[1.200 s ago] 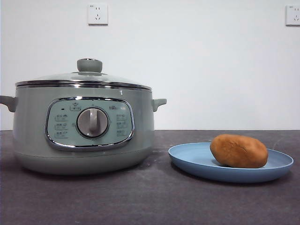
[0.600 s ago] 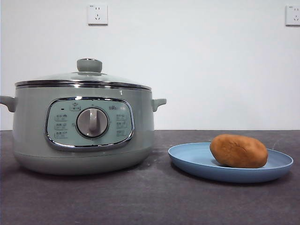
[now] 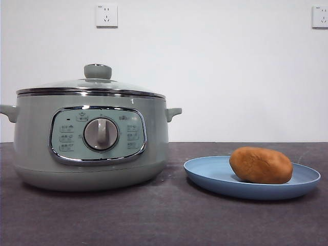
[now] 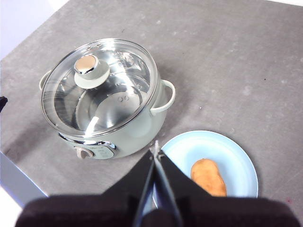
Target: Take the potato out from the steamer,put the potato on the plate,close the lid
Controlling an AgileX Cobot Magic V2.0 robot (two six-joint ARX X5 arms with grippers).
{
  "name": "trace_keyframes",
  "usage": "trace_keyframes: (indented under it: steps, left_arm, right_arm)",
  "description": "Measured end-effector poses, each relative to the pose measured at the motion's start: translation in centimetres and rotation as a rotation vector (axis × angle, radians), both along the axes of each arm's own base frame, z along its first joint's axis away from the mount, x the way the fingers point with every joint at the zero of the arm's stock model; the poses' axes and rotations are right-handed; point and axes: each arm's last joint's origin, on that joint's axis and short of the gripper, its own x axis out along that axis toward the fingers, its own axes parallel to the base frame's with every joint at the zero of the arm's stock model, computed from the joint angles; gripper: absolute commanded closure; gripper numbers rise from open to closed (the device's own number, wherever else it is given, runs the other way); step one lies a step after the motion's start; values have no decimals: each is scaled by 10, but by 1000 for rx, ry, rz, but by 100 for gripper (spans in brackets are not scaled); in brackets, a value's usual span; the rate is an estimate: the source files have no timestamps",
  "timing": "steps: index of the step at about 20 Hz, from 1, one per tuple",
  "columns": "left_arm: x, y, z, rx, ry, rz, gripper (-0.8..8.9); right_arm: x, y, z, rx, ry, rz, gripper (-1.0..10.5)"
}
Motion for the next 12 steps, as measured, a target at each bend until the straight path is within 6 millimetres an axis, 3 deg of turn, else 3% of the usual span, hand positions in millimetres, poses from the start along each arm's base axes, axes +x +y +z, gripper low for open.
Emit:
trace_keyframes:
  steps: [6,12]
  left_arm:
    - [-1,3,-13,-7,137,107,817]
    - [-1,3,-13,-12,137,118,817]
  right_arm:
    - [0,0,0,0,0,0,948]
    - [0,0,0,0,0,0,948]
